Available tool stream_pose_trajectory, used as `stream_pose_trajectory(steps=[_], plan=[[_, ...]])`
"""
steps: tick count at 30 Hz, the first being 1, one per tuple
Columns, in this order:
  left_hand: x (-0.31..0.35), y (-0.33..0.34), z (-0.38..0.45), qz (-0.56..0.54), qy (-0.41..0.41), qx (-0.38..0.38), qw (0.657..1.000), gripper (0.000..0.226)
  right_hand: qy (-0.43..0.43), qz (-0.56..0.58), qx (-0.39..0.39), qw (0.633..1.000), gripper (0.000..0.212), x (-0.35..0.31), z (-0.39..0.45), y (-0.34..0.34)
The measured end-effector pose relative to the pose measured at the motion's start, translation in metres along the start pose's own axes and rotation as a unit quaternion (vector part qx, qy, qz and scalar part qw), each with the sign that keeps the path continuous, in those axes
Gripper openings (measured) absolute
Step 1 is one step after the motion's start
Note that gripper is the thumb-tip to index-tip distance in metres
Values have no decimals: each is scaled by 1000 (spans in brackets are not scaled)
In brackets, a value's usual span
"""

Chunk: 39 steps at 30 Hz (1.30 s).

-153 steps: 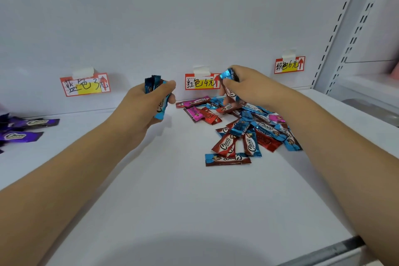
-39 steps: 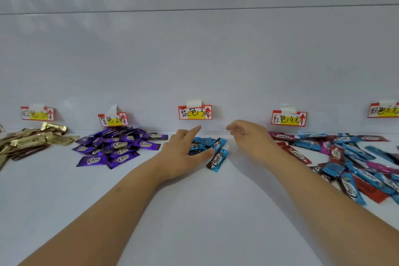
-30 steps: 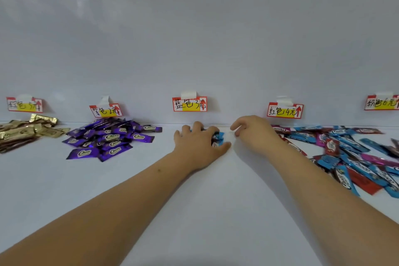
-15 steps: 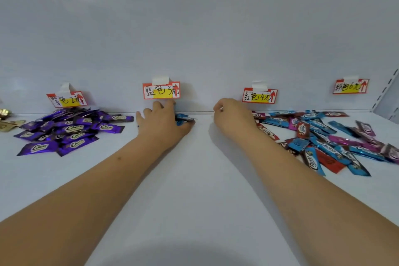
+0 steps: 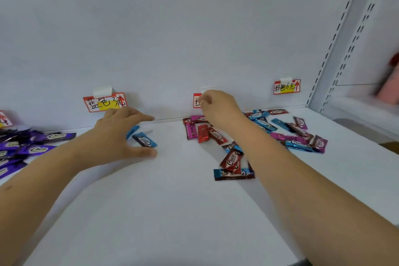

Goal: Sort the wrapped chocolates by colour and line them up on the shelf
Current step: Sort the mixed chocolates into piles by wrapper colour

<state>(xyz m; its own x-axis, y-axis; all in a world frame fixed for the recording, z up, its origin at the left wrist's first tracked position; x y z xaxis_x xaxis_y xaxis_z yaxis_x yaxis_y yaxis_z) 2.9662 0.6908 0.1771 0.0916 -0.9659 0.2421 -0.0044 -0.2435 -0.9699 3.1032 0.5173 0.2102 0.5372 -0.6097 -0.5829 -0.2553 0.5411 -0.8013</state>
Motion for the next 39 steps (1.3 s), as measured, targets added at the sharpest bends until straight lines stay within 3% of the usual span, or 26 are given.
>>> stream_pose_trajectory(steps=[4,7,14,23,26,29,31,34,39], plan=[[38,-7,11,-91,54,21,994,47,31,-86,-32,995,29,65,5,-26],[83,0,36,-78,97,19,992,30,13,-145,-75,986,28,92,10,-36],[153,43,117,-22,73,1,997,27,-41,-201,-89,975,37,109,12,-26],[142,36,123,-18,52,145,988,20,-74,-199,-62,975,18,104,16,-29],[131,27,117,-100,35,175,979,21,-73,-191,-33,978,19,104,15,-40],[106,17,110,-202,-2,202,958,25,-45,-131,46,989,20,112,11,-66],[91,15,108,-232,-24,199,952,28,-23,-100,75,992,21,119,10,-76],[83,21,112,-256,-49,162,952,30,-17,-64,54,996,24,123,13,-73],[104,38,116,-84,-11,59,995,32,-63,-70,-63,994,34,114,16,-40]])
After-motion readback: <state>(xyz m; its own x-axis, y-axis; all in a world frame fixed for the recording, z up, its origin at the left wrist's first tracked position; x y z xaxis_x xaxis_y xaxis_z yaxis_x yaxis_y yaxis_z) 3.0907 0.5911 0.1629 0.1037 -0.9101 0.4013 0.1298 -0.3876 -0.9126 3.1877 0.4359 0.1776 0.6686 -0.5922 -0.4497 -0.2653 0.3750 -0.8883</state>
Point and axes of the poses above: each hand's wrist, its own z-axis towards the middle knuckle, its own y-axis out of the palm, x = y × z, the point moved 10 cm from there along z, towards the middle knuckle, and after that the axes turned 12 degrees about -x, right-handed, at the moved point
